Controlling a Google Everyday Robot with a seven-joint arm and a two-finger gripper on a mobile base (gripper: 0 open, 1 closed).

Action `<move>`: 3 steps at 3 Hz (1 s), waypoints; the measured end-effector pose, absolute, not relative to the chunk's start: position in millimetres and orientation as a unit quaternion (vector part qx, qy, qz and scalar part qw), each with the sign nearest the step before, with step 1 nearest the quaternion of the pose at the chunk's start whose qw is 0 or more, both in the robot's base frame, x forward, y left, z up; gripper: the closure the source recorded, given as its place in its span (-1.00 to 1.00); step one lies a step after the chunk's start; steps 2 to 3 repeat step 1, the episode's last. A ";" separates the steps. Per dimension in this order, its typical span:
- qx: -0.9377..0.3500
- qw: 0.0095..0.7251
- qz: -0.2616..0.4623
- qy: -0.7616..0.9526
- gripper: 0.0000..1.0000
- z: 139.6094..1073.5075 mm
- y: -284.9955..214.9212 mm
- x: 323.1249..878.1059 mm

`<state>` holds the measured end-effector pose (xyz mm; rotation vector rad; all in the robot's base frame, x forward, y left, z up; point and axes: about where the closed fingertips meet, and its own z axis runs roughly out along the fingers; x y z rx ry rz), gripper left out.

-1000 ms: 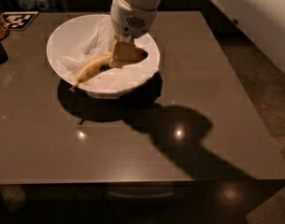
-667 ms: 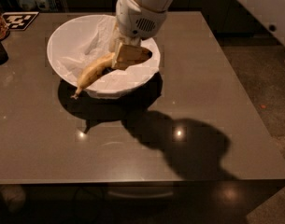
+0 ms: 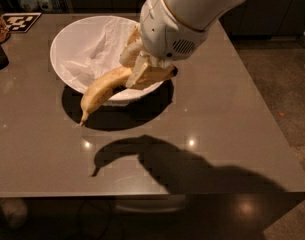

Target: Pick banana from white bowl

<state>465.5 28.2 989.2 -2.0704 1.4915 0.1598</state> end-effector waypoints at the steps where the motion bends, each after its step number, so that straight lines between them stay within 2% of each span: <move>1: -0.776 0.289 0.060 0.558 1.00 988.8 27.5 464.1; 3: -0.776 0.289 0.060 0.558 1.00 988.8 27.5 464.1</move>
Offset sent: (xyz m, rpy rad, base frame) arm 0.0000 0.0000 0.0000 0.0000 0.0000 0.0000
